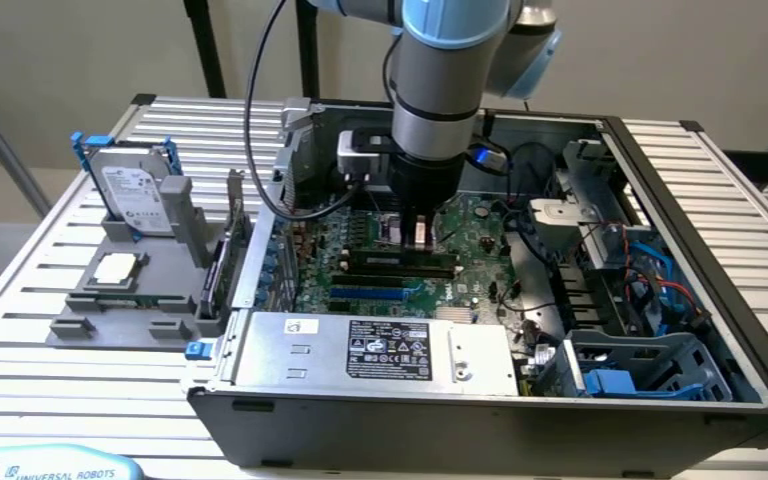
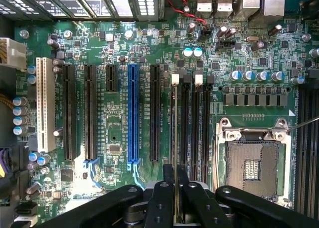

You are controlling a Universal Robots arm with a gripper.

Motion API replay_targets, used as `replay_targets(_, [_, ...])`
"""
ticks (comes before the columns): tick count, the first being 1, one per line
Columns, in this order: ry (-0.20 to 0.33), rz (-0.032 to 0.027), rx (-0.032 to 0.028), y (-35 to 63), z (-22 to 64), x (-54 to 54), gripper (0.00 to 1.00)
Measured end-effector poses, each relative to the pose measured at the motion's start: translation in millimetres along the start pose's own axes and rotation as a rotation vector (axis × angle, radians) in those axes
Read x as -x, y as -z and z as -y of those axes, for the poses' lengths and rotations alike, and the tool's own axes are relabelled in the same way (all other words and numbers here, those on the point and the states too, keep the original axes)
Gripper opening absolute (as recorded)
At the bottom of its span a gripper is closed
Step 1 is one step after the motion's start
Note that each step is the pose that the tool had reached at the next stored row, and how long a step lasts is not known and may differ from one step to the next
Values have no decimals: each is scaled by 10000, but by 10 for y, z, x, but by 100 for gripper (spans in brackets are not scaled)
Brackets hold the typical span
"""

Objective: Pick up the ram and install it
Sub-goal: 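Insert the ram into the slot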

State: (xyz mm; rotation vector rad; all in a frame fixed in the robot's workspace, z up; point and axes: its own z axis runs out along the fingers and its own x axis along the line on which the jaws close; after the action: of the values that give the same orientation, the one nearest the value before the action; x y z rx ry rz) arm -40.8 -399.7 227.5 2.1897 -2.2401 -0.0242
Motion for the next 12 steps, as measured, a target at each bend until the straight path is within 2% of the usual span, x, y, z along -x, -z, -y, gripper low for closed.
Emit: replay_targets(12, [-86, -48, -23, -13, -15, 27, 13])
